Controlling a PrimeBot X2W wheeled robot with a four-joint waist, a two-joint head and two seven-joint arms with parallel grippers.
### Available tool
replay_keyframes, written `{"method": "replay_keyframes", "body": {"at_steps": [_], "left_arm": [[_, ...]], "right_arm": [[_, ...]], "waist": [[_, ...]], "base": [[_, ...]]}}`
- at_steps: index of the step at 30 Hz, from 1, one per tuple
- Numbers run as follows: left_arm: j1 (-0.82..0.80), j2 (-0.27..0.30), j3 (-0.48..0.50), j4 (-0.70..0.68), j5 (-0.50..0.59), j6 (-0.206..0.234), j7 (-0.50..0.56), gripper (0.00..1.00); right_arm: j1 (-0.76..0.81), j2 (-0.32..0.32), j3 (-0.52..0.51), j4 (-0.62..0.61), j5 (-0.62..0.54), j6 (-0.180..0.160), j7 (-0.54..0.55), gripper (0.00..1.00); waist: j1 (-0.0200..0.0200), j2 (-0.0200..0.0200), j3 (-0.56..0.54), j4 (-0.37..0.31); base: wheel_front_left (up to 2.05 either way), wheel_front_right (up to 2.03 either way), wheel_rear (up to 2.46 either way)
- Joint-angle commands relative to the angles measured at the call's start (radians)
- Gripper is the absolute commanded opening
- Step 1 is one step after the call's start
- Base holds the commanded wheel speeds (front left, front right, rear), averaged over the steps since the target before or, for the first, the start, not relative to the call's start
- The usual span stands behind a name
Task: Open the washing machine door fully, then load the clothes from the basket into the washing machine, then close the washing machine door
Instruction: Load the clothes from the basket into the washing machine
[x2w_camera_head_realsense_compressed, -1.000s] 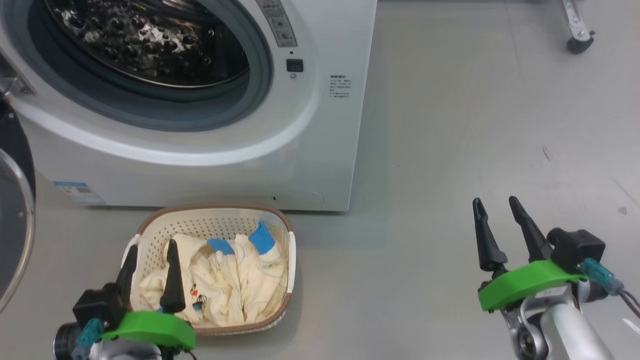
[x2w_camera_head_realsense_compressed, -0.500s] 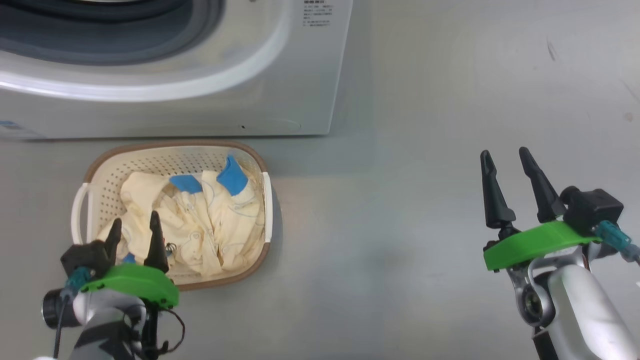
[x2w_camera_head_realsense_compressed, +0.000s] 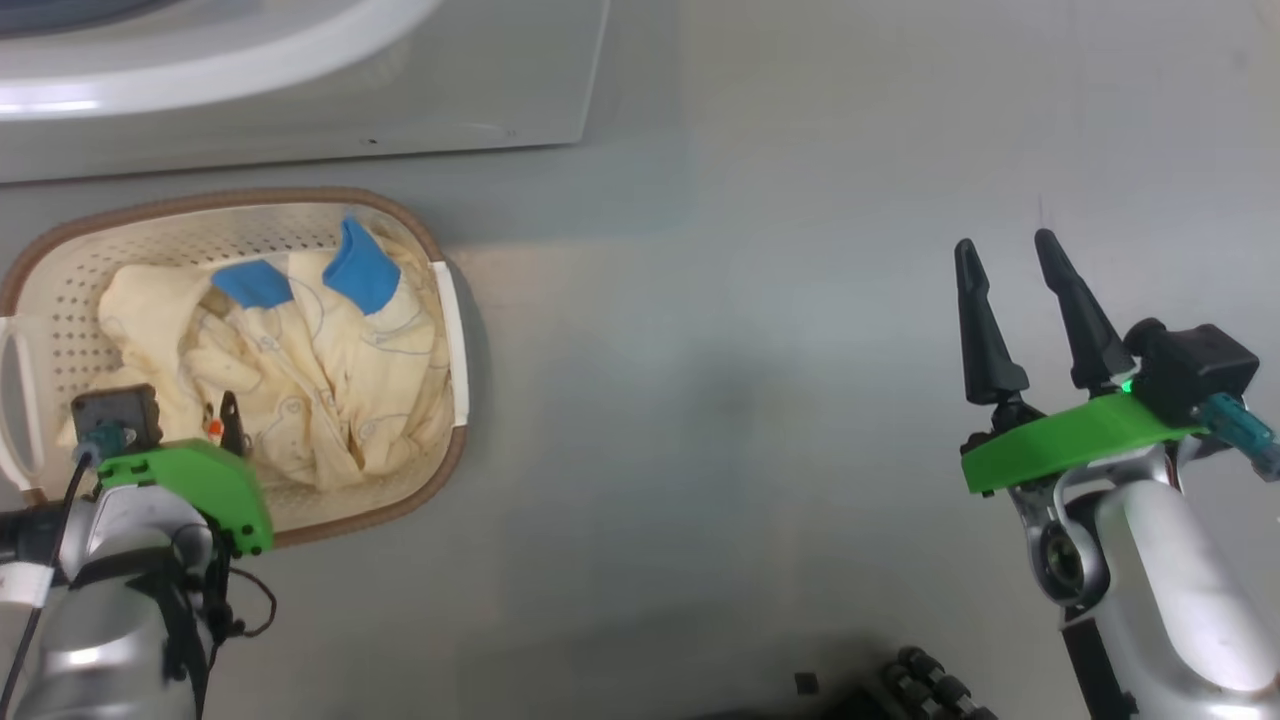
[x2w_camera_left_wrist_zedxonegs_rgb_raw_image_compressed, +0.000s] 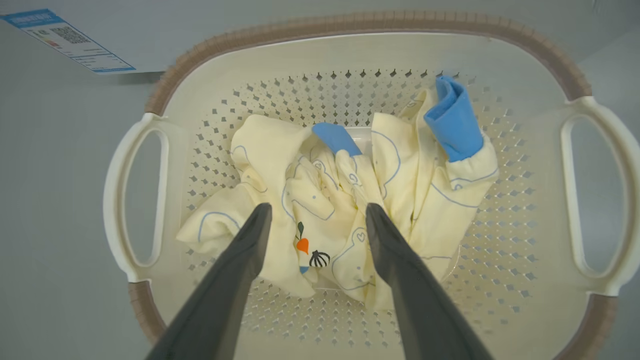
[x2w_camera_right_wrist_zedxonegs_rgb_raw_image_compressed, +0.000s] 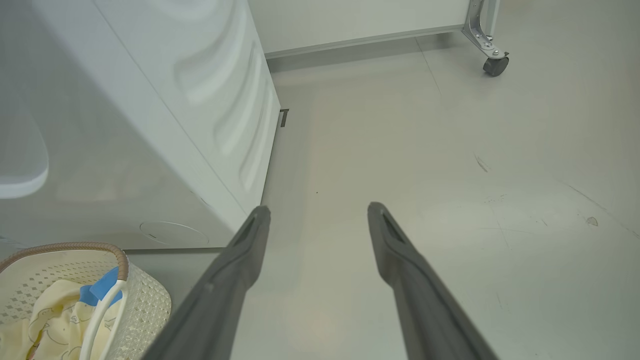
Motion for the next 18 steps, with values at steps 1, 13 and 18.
{"method": "replay_keyframes", "body": {"at_steps": [1,13,18], "left_arm": [[-0.008,0.050,0.009,0.023,0.011,0.000,0.014,1.00],[-0.138,0.097,-0.014,0.145,0.002,0.000,0.135,1.00],[-0.167,0.096,-0.012,0.158,-0.004,0.055,0.167,1.00]], "right_arm": [[-0.003,-0.004,0.020,-0.034,0.005,0.003,-0.010,1.00],[-0.036,0.006,0.025,-0.061,0.011,0.003,-0.010,1.00],[-0.051,0.012,0.029,-0.072,0.020,0.003,-0.010,1.00]], "waist": [[-0.0002,0.0000,0.045,-0.031],[-0.0002,0.0000,0.173,-0.076],[-0.0002,0.0000,0.220,-0.098]], "base": [[0.00,0.00,0.00],[0.00,0.00,0.00],[0.00,0.00,0.00]]}}
